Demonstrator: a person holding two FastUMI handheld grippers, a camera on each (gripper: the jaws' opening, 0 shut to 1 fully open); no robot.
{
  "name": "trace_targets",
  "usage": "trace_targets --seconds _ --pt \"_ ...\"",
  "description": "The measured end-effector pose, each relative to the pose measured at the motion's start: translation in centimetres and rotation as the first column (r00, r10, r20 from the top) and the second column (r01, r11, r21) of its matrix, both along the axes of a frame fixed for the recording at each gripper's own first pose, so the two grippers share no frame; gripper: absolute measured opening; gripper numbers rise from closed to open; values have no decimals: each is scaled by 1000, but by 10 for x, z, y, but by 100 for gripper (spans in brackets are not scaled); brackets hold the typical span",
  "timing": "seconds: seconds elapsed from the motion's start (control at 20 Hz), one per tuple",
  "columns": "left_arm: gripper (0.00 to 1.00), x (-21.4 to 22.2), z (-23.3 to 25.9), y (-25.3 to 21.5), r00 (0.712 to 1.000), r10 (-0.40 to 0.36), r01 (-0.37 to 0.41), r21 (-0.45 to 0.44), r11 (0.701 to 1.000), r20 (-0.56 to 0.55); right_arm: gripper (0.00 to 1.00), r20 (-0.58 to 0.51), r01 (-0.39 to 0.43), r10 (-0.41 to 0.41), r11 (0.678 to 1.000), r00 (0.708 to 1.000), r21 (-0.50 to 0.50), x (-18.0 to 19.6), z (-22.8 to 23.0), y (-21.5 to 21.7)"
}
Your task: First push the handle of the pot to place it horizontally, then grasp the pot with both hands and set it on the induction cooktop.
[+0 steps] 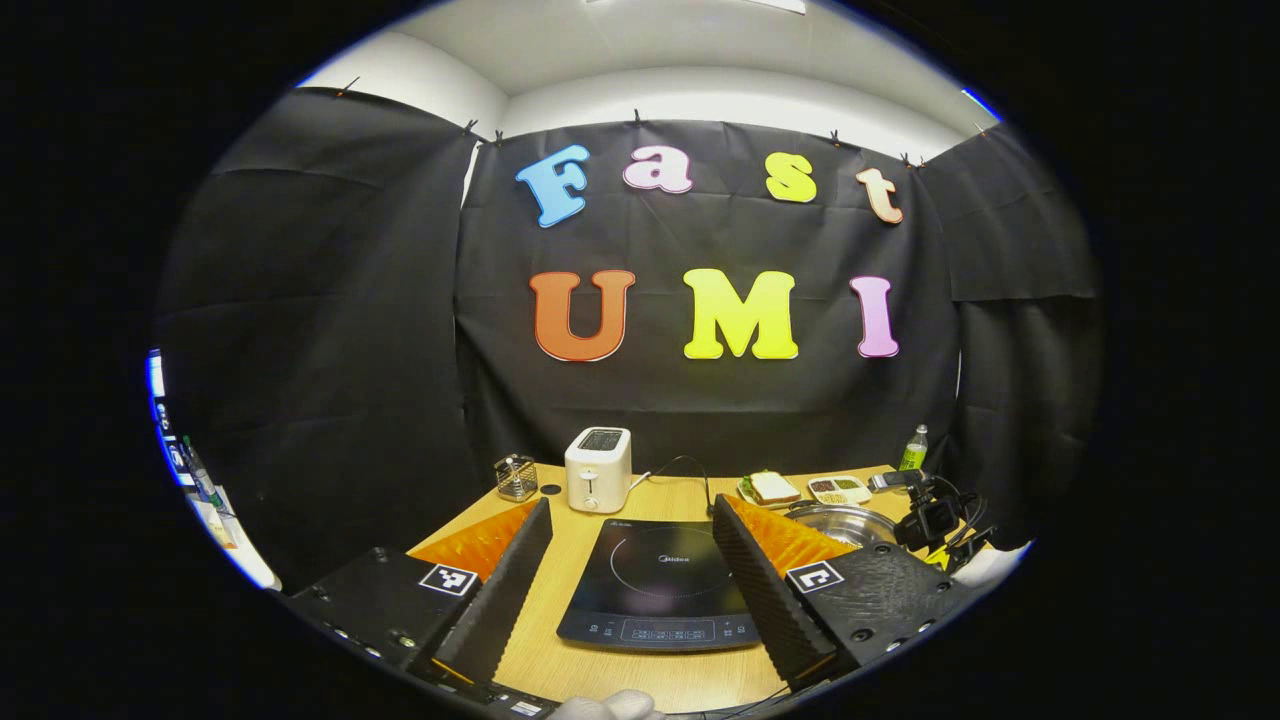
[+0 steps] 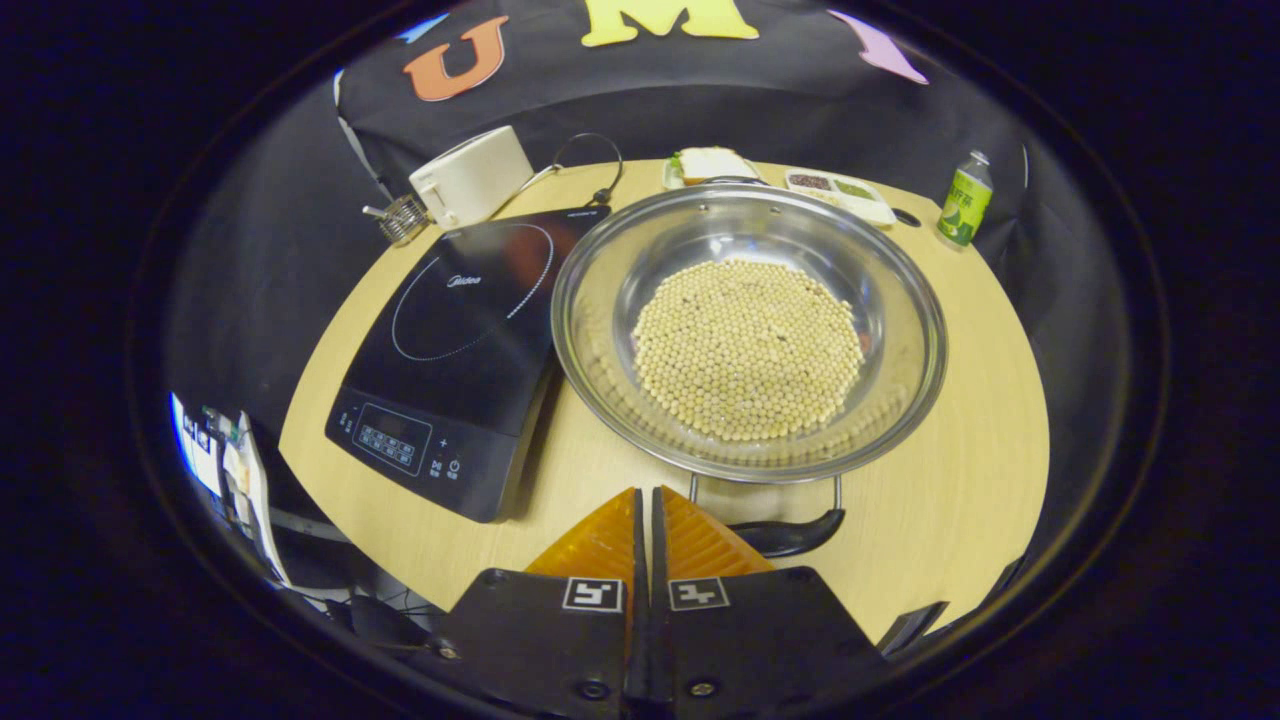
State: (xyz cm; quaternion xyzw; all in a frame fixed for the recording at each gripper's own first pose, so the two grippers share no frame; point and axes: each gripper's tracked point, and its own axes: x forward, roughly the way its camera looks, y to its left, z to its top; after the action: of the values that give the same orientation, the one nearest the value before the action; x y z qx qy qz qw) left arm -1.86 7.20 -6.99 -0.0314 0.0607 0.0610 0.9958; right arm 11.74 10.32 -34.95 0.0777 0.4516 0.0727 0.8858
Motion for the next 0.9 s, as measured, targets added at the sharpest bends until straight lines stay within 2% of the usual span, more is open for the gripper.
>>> trace_targets --seconds 0.2,0.25,0.35,0.7,0.85,0.9 --pt "96 0 -3 -1 1000 0 0 -14 1000 -2 0 -10 36 -36 999 999 -7 -2 -4 -22" --pt "96 1 -3 -3 1000 -3 3 -17 1000 -4 4 -8 45 -45 999 999 -12 -2 -4 -27" --pt "96 4 -3 -5 1000 -9 8 -17 1000 -6 0 -6 53 -53 998 999 -22 -2 -5 -36" --pt "97 11 -3 -19 1000 -31 31 -20 999 0 0 -2 99 -99 994 995 -46 -2 -7 -68" --pt "97 14 0 -21 999 -33 33 -12 999 0 4 -7 114 -114 993 993 -43 -1 -9 -81" --pt "97 14 -1 -23 1000 -31 31 -11 999 -1 1 -10 124 -124 992 992 -35 -1 -10 -85"
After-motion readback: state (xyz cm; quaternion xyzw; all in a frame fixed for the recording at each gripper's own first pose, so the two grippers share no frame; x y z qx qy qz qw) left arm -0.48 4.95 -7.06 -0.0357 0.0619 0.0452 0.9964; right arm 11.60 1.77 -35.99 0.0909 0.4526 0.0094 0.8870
